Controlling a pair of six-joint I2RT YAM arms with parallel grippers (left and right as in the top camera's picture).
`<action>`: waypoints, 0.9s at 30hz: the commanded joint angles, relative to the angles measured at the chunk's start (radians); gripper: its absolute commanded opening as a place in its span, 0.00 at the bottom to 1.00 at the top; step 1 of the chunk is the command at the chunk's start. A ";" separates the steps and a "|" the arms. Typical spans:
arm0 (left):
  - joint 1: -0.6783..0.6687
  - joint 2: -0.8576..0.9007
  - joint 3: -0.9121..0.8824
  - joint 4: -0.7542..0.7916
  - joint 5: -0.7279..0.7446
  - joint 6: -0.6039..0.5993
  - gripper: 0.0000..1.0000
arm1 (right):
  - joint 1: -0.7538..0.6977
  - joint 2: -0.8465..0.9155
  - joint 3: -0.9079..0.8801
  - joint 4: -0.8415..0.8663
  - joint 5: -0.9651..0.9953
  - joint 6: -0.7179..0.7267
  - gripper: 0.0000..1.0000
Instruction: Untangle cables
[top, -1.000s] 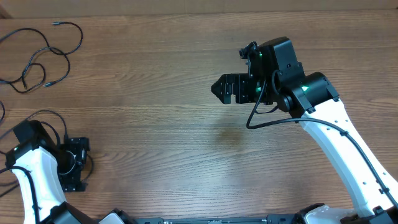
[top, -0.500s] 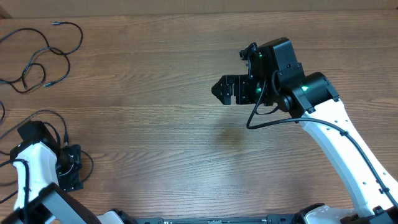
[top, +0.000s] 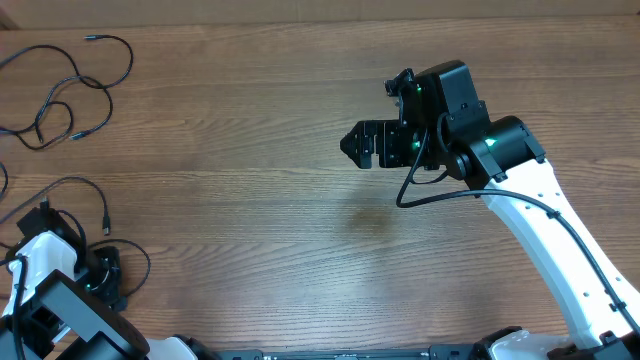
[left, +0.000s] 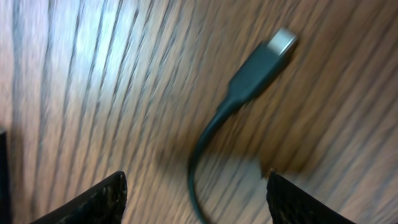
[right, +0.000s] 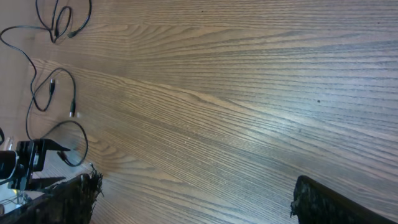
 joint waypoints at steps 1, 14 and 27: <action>0.004 0.005 -0.006 0.025 -0.039 0.037 0.66 | -0.001 -0.003 0.001 0.000 0.000 0.004 1.00; 0.005 0.005 -0.104 0.111 -0.043 0.028 0.54 | -0.001 -0.003 0.001 0.000 0.000 0.005 1.00; 0.005 0.005 -0.108 0.161 -0.069 0.066 0.31 | -0.001 -0.003 0.001 -0.001 0.000 0.005 1.00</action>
